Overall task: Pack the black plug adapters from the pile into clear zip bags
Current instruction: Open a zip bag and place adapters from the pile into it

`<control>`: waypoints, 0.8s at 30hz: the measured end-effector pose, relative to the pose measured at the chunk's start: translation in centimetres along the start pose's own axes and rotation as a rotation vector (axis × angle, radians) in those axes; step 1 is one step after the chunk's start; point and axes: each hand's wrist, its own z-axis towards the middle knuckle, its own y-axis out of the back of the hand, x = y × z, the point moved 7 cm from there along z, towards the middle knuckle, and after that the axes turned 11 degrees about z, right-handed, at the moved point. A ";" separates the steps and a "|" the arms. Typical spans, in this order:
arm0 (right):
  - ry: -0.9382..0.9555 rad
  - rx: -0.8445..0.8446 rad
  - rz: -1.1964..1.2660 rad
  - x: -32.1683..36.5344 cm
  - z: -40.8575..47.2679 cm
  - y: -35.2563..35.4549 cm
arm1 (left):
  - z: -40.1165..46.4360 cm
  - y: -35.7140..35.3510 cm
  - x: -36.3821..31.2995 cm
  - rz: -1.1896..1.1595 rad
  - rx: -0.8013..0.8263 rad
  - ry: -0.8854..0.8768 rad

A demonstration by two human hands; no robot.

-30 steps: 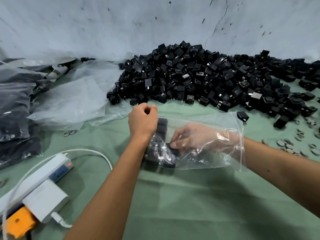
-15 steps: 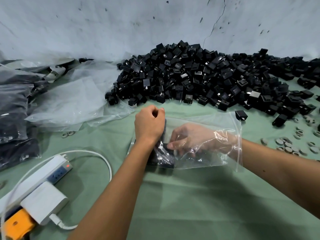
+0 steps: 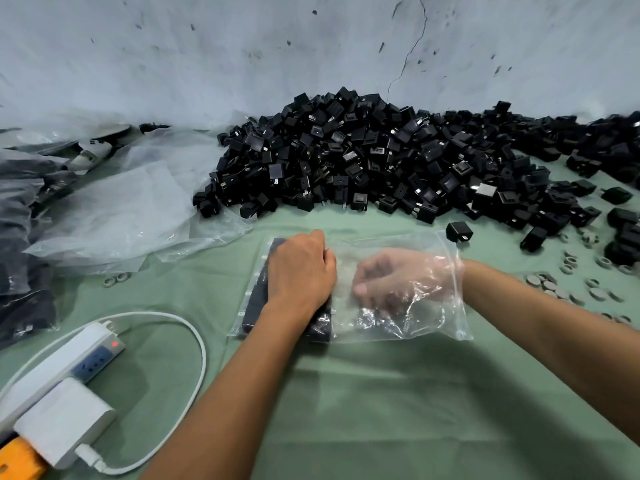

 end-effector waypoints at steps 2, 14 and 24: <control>-0.021 -0.021 -0.011 -1.0 -2.1 1.9 | 0.0 -0.1 -0.1 0.011 0.000 0.000; -0.132 -1.073 -0.866 -2.7 -8.5 12.5 | 0.1 2.3 -9.4 -0.132 0.093 -0.027; -0.060 -0.853 -0.670 -2.7 -9.3 11.0 | -0.5 0.0 -16.0 -0.089 0.325 -0.073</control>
